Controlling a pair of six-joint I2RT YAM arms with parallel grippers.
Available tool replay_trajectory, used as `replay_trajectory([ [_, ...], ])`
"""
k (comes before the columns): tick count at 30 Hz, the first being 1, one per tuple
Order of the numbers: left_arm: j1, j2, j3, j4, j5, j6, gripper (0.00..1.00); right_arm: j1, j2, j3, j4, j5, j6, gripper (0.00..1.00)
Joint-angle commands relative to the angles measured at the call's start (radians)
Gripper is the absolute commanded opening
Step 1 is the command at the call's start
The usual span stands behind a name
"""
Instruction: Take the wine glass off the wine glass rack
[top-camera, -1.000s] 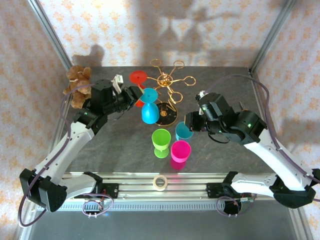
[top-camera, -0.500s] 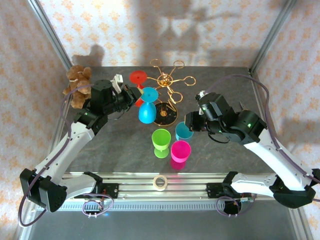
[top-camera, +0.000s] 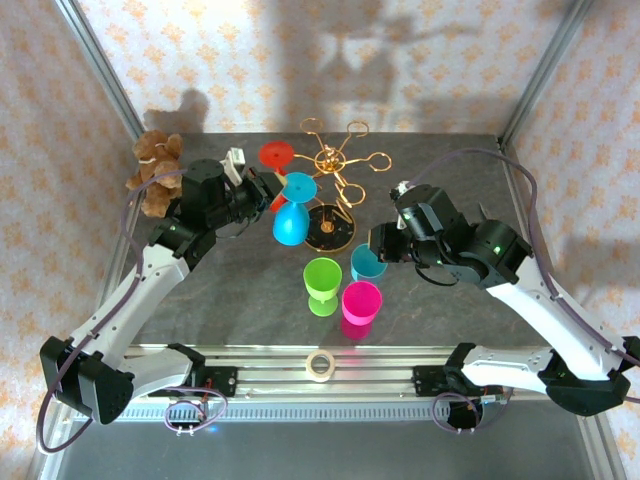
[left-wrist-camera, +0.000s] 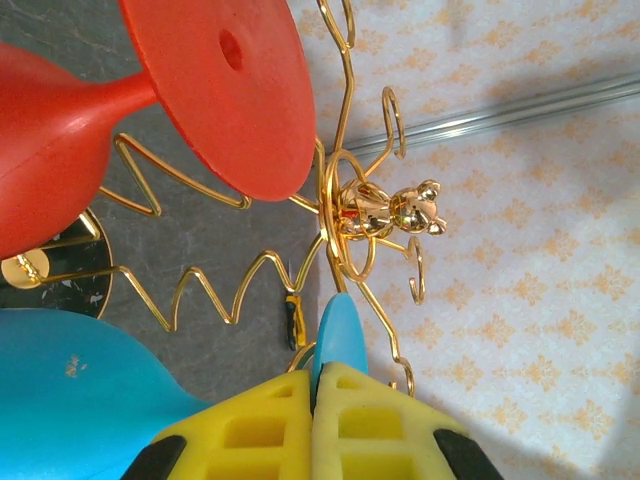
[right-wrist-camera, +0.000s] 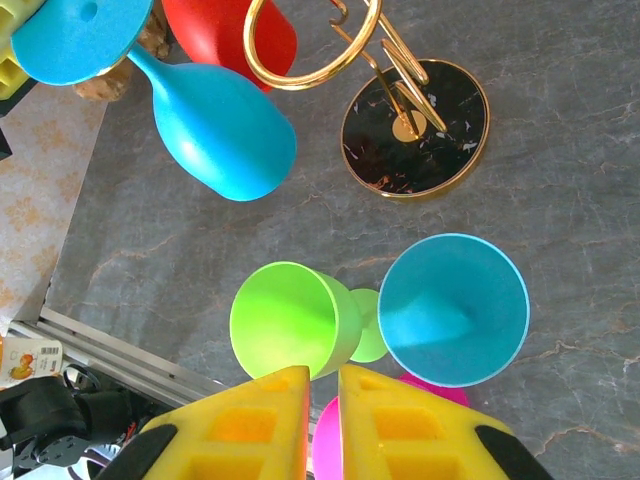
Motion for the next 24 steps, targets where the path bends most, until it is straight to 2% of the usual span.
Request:
replay_trajectory([
  [1, -0.007, 0.009, -0.01, 0.064, -0.012, -0.044, 0.0, -0.005, 0.0, 0.03, 0.01, -0.001, -0.014, 0.15],
  [19, -0.007, 0.007, -0.03, 0.15, -0.024, -0.1, 0.0, -0.005, -0.008, 0.023, 0.017, -0.002, -0.009, 0.16],
  [24, -0.007, 0.02, -0.037, 0.225, -0.029, -0.142, 0.0, -0.006, -0.006, 0.017, 0.025, 0.001, -0.009, 0.16],
])
